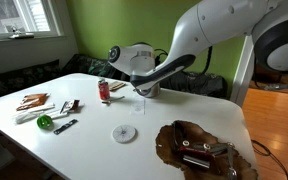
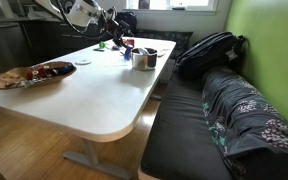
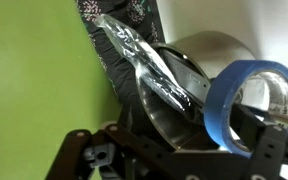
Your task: Hang the tape on the pot handle
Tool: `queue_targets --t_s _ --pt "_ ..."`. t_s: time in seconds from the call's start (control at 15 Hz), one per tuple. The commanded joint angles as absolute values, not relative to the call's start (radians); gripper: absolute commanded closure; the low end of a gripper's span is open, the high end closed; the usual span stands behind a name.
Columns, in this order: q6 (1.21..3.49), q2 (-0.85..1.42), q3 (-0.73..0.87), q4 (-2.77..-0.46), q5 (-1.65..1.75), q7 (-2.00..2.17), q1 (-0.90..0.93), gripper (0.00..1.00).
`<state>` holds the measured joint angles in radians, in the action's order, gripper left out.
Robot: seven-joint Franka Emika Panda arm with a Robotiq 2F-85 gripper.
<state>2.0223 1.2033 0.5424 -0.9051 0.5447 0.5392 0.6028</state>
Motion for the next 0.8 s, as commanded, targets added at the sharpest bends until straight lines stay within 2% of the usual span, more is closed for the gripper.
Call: queue_targets --t_s 0.0,0.4,0.73 --pt "2.153 1.121 0.506 -0.988 0.483 0.601 0.571 0.0" --pt "2.439 1.0 0.461 -1.12 0.422 0.652 0.565 0.0" --pt "2.853 0.887 0.497 -1.311 0.525 0.67 0.651 0.0"
